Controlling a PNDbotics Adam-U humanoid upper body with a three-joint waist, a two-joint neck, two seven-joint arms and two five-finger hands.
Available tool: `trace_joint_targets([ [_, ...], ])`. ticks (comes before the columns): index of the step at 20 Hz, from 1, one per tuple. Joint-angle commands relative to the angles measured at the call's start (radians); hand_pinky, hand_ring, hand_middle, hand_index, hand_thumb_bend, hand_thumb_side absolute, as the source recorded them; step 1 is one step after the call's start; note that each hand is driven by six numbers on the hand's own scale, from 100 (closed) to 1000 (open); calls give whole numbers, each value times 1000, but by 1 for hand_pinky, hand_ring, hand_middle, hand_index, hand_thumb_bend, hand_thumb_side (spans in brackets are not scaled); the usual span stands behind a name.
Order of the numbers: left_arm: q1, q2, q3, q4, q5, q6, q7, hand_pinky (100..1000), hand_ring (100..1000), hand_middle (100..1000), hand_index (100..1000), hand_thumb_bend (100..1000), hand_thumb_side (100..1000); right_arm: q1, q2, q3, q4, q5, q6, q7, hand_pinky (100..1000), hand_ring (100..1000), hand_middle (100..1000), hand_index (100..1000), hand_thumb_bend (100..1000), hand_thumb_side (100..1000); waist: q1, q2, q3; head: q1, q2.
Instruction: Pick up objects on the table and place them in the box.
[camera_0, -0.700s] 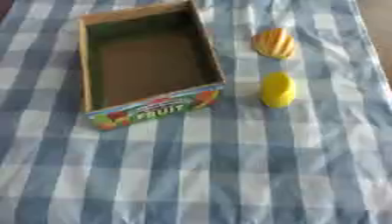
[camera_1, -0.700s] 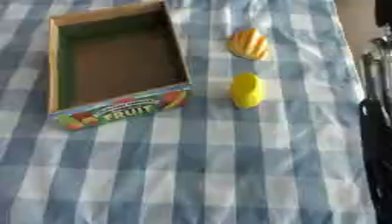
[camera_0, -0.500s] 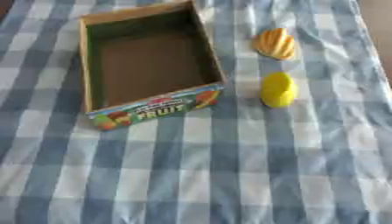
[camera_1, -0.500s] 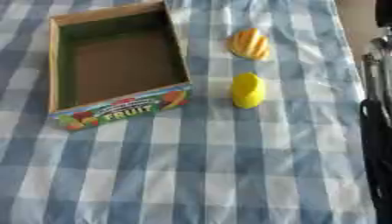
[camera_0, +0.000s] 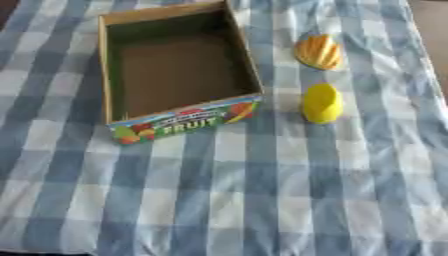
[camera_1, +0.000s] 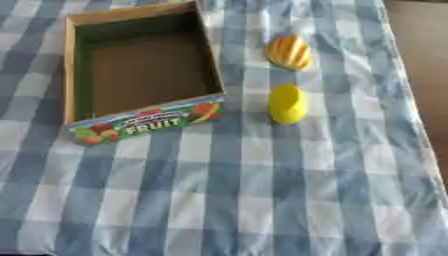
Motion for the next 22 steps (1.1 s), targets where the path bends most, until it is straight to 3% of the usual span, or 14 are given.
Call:
trace_joint_targets([
  [1,0,34,7,-16,-7,2,3,789,857,810,915,345,385,-3,-181,45,-17,69,38,60,832,922,778,861,100,524,-2,-27,-2,4,6],
  [4,0,38,5,-16,-9,3,3,789,857,810,915,346,384,-17,-291,100,-17,119,56,126,841,919,796,883,100,554,-9,-29,2,0,3],
  [10,-3,40,0,-16,-5,3,-3,789,857,810,915,345,385,-77,-383,203,-17,172,43,279,851,929,817,906,100,541,-17,-32,13,-8,-6],
  [22,-1,29,-5,-16,2,3,-9,788,858,811,915,337,392,-155,-355,308,-14,147,63,476,874,981,806,903,245,316,-8,-27,19,-39,-8],
])
